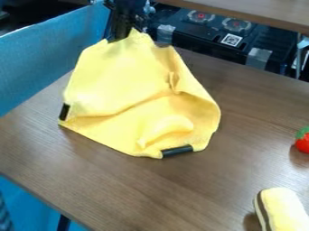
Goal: Unfold the cloth from bottom right to top left
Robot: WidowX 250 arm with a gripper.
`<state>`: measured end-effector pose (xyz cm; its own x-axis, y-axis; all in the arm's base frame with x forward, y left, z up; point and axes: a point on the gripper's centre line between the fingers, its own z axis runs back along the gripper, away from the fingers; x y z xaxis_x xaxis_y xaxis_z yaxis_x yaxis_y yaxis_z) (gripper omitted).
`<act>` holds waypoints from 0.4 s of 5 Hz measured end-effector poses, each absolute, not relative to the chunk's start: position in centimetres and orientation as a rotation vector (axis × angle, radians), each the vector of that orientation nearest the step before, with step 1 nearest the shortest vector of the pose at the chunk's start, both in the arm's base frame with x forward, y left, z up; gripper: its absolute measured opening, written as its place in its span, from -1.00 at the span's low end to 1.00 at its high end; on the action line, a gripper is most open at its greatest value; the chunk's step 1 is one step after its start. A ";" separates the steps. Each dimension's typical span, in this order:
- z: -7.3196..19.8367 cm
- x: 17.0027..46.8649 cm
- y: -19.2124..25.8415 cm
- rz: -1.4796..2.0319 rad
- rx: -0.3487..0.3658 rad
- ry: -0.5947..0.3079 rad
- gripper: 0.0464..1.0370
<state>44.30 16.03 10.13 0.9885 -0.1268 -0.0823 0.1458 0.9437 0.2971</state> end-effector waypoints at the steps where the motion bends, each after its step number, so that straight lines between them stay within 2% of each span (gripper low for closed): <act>1: 10.3 44.5 16.8 -0.211 0.310 0.058 -0.98; 2: 10.2 44.8 16.8 -0.325 0.307 0.054 -0.98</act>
